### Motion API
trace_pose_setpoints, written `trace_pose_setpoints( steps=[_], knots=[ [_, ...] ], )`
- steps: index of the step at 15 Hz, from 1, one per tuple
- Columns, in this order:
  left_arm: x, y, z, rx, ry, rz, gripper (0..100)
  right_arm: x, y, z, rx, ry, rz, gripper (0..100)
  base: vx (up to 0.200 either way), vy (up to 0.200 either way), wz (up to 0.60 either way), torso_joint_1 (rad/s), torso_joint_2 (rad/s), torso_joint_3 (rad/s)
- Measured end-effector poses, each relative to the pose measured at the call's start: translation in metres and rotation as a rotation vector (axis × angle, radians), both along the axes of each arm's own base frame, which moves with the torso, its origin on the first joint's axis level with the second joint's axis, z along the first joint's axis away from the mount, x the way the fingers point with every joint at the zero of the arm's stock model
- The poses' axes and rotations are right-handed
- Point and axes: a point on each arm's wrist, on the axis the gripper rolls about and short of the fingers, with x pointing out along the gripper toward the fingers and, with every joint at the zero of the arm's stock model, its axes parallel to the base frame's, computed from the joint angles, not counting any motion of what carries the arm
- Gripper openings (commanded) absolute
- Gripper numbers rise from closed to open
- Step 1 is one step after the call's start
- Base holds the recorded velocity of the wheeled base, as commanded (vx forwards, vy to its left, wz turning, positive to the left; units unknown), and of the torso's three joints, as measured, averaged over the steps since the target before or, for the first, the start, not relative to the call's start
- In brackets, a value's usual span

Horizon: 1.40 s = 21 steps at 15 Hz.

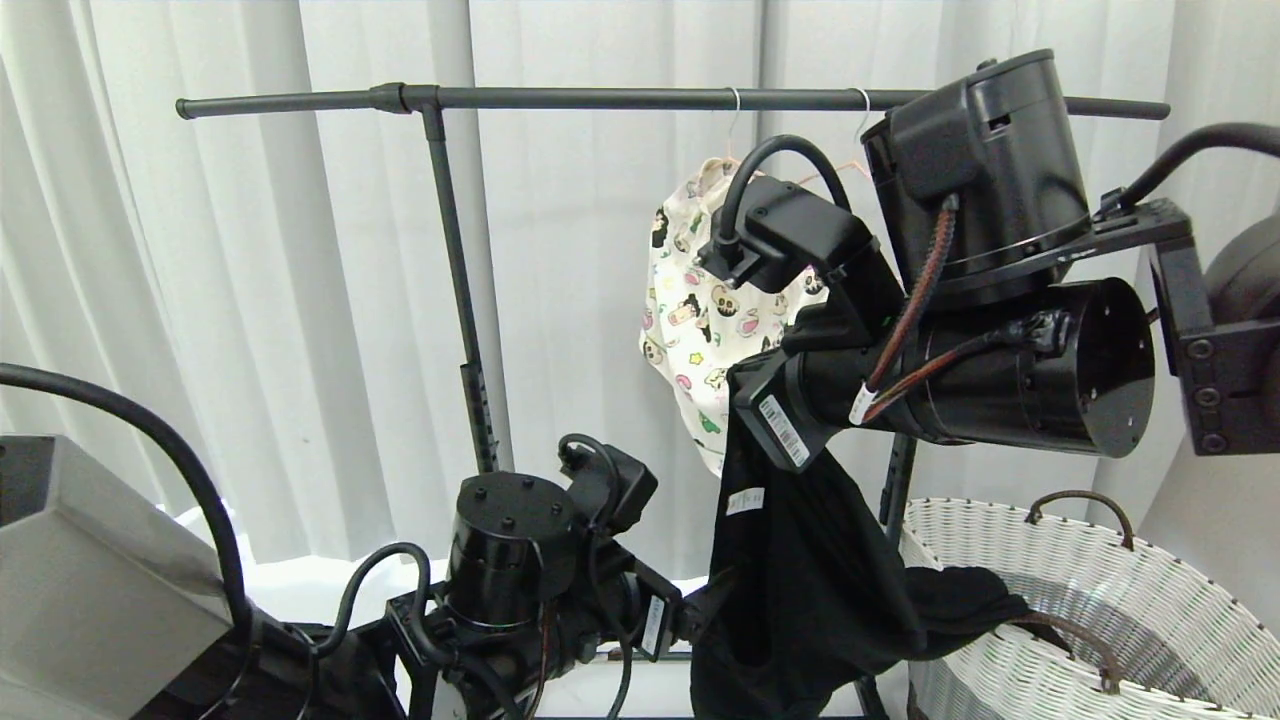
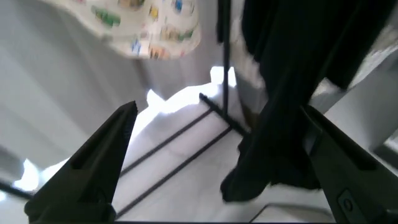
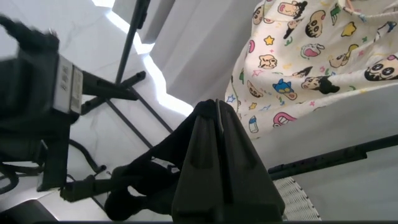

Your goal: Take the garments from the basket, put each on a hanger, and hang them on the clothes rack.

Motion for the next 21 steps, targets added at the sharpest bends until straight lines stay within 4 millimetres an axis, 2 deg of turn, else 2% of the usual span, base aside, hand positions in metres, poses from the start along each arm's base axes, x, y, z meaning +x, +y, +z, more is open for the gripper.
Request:
trace_pose_setpoints(
  steps=[1, 8, 11, 13, 15, 18, 21],
  knots=[
    [0.000, 0.001, -0.004, 0.009, 0.010, 0.003, 0, 0.000, 0.000, 0.000, 0.001, -0.001, 0.000, 0, 0.000, 0.000, 0.00, 0.000, 0.00, 0.000],
    [0.000, 0.001, -0.010, 0.048, 0.006, 0.041, 0, -0.001, -0.001, 0.002, 0.004, -0.003, 0.000, 0, 0.000, 0.000, 0.00, 0.000, 0.00, 0.000],
    [-0.003, 0.006, -0.014, 0.127, -0.039, 0.086, 0, -0.001, -0.002, 0.001, 0.005, -0.002, 0.000, 0, 0.000, 0.000, 0.00, 0.000, 0.00, 0.000],
    [-0.004, 0.010, -0.010, 0.117, -0.060, 0.097, 0, -0.001, -0.001, 0.001, 0.007, -0.004, 0.000, 0, 0.000, 0.000, 0.00, 0.000, 0.00, 0.000],
    [-0.005, 0.019, 0.002, 0.106, -0.073, 0.120, 0, 0.000, -0.001, 0.002, 0.013, -0.006, -0.007, 0, 0.000, 0.000, 0.00, 0.000, 0.00, 0.000],
    [-0.008, 0.042, 0.035, 0.130, -0.030, 0.176, 0, 0.001, -0.001, 0.009, 0.078, -0.033, -0.022, 0, 0.000, 0.000, 0.00, 0.000, 0.00, 0.000],
    [-0.014, 0.058, 0.092, 0.117, 0.007, 0.206, 0, 0.001, -0.005, 0.013, 0.098, -0.050, -0.042, 0, 0.000, 0.000, 0.00, 0.000, 0.00, 0.000]
  ],
)
